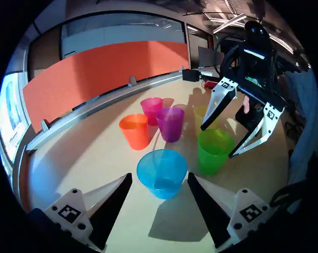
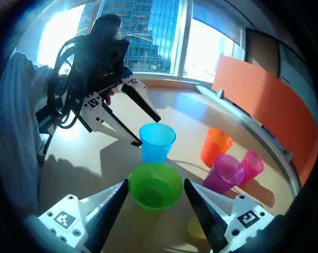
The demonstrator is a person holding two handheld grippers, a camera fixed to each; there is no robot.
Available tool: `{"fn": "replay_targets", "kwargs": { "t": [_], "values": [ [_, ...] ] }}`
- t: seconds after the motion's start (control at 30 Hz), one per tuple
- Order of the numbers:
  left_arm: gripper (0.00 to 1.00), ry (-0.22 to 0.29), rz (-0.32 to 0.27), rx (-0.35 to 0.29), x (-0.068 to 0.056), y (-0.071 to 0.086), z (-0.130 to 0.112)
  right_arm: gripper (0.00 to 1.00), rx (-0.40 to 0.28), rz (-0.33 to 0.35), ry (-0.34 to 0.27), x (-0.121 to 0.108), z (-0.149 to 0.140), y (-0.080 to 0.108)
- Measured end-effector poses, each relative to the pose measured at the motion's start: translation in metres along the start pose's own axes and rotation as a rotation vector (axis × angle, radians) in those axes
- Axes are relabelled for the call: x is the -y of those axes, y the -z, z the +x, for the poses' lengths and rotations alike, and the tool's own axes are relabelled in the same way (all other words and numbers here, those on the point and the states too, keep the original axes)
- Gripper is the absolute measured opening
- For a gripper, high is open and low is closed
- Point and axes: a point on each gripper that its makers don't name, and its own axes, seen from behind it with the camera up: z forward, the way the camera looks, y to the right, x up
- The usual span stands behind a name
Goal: Pour water
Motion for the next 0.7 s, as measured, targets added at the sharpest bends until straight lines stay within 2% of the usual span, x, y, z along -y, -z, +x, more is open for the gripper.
{"fn": "replay_targets", "kwargs": {
  "t": [0.4,0.7],
  "values": [
    [0.98,0.028,0.040,-0.035,0.004,0.018,0.014,1.00,-0.063,-0.030,-0.033,-0.003,0.013,0.023],
    [0.98,0.083,0.087,-0.087,0.012,0.032,0.026,1.00,-0.121,-0.092,-0.077,-0.008,0.015,0.051]
  ]
}}
